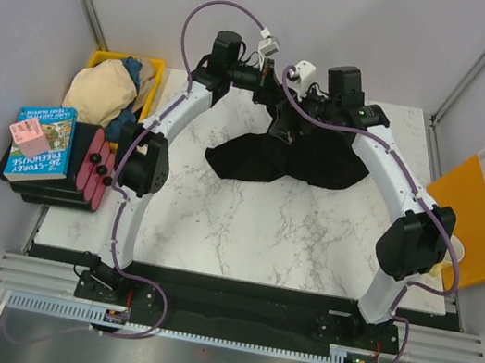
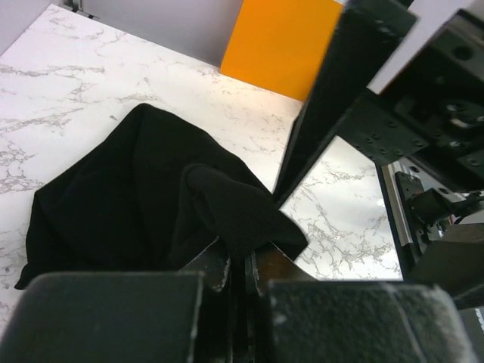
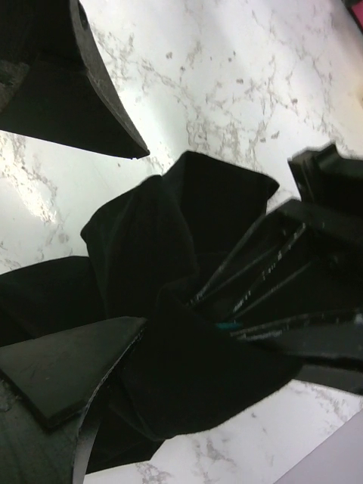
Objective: Fold and stack the t-shirts
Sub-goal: Flatten out the tshirt
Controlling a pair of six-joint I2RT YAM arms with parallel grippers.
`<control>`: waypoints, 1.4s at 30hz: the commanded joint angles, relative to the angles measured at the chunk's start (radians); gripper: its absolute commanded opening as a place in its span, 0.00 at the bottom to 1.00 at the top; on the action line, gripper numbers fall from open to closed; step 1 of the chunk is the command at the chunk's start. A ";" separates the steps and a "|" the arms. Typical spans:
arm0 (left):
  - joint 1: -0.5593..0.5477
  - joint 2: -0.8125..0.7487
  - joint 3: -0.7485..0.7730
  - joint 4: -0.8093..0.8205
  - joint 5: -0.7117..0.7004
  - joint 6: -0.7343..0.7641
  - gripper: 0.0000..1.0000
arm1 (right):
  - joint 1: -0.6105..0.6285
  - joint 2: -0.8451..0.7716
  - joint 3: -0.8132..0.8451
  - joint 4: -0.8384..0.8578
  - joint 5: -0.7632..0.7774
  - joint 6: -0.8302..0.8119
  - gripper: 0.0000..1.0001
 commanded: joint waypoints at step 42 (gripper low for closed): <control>0.065 -0.050 -0.101 0.080 0.004 0.042 0.62 | 0.041 0.055 0.057 0.091 0.444 -0.179 0.00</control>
